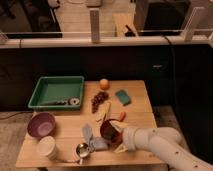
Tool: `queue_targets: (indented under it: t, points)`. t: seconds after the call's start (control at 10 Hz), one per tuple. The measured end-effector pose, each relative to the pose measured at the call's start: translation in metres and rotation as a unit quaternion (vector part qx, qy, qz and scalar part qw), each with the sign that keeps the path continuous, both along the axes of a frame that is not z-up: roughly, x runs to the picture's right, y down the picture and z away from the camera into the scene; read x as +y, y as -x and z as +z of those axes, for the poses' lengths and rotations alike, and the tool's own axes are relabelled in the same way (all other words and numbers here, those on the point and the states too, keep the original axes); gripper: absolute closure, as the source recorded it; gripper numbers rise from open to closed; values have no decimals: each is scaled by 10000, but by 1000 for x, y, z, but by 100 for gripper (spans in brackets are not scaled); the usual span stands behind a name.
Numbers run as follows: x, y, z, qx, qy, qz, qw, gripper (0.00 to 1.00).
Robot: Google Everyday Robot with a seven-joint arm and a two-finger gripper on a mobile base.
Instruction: Place eraser in red bowl
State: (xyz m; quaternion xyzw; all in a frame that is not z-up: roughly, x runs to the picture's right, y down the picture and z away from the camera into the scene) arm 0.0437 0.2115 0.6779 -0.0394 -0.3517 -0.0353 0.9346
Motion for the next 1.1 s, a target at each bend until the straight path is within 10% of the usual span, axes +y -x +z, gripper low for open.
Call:
queue_targets:
  t: [1.1]
  points:
    - [-1, -1, -4, -32, -79, 102, 9999, 20]
